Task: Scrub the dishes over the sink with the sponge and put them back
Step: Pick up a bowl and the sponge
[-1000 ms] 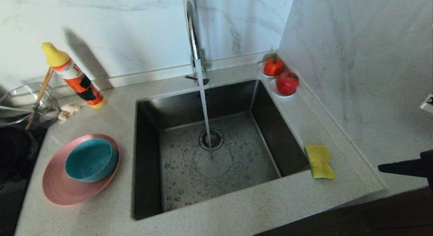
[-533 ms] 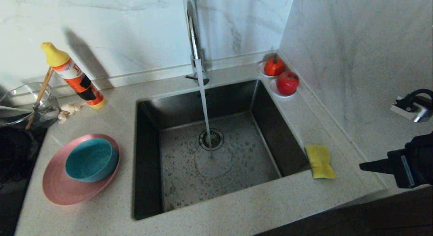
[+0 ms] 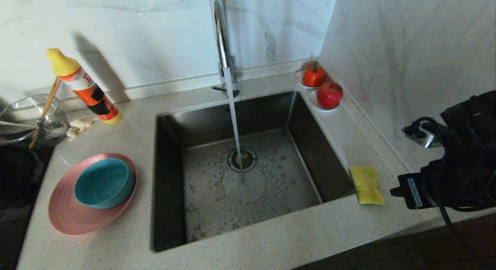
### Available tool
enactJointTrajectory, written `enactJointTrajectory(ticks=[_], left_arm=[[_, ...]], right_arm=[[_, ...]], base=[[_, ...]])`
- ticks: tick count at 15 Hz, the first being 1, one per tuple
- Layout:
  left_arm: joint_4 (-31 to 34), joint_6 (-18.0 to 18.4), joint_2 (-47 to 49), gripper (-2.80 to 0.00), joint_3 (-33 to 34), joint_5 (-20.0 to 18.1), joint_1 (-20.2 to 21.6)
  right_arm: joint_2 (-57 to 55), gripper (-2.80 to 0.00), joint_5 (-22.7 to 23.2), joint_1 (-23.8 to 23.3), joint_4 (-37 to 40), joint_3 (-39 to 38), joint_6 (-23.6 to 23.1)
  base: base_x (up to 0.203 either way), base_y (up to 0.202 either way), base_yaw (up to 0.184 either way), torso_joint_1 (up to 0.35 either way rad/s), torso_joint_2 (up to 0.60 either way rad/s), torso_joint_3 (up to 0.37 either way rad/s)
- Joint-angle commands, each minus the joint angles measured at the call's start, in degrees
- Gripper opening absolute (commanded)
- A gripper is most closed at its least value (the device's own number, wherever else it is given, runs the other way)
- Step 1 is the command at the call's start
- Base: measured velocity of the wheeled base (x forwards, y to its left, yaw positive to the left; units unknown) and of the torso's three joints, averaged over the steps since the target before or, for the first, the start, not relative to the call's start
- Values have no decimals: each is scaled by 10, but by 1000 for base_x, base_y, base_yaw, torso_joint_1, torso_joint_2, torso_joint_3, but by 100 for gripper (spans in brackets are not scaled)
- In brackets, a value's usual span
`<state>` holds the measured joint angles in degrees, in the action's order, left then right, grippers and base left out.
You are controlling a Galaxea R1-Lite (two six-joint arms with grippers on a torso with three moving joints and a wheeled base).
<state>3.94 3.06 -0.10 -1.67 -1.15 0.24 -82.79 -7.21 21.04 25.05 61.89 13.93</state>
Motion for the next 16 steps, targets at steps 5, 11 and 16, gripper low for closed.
enactJointTrajectory(ticks=[5, 11, 16], left_arm=[[0, 0, 0, -280, 0, 0, 0], [0, 0, 0, -280, 0, 0, 0], [0, 0, 0, -280, 0, 0, 0]], right_arm=[[-66, -280, -50, 17, 1, 18, 60], [-111, -280, -61, 13, 1, 27, 86], [-135, -280, -59, 14, 3, 47, 87]], base=[[0, 0, 0, 0, 0, 0], [0, 0, 0, 0, 0, 0], [0, 0, 0, 0, 0, 0]])
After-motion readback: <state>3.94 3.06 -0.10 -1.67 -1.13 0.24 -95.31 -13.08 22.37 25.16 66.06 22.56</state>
